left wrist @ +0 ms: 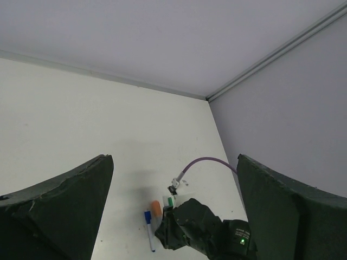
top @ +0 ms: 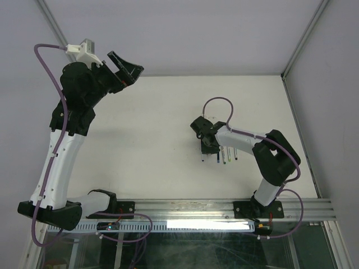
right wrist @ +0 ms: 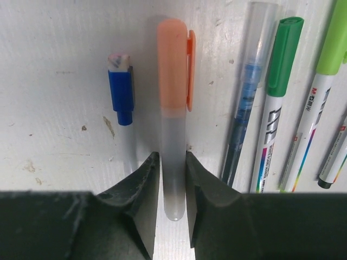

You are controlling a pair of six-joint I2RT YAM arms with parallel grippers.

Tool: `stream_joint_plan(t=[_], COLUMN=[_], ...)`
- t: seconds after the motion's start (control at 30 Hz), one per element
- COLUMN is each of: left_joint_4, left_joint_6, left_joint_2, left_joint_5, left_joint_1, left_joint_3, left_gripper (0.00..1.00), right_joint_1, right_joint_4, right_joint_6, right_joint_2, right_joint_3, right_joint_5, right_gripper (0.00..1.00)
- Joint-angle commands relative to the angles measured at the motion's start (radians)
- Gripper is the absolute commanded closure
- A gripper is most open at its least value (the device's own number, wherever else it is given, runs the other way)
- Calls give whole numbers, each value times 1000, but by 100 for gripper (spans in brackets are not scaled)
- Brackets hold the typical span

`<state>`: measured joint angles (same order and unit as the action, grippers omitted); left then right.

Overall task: Insert the pens into the pen caps
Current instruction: Place the pen at the center of the board.

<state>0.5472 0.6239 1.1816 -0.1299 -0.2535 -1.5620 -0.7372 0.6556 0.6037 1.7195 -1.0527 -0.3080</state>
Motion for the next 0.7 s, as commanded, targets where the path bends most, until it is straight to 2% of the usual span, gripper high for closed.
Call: stream_joint_plan(t=[0.0, 0.37, 0.67], left_joint_4=[-60, -59, -80], left_joint_6=[38, 43, 63], left_joint_2=[-30, -43, -57], left_joint_5=[-63, -65, -64], left_joint_1=[12, 21, 25], left_joint_3=[-32, -36, -18], left_gripper=[1, 1, 1], right_joint_1=[-4, -4, -4], right_joint_4=[-7, 11, 35], right_joint_6=[15, 14, -38], right_joint_2=[-8, -87, -319], right_joint_3=[28, 33, -7], right_joint_5=[3, -11, -49], right_gripper=[71, 64, 50])
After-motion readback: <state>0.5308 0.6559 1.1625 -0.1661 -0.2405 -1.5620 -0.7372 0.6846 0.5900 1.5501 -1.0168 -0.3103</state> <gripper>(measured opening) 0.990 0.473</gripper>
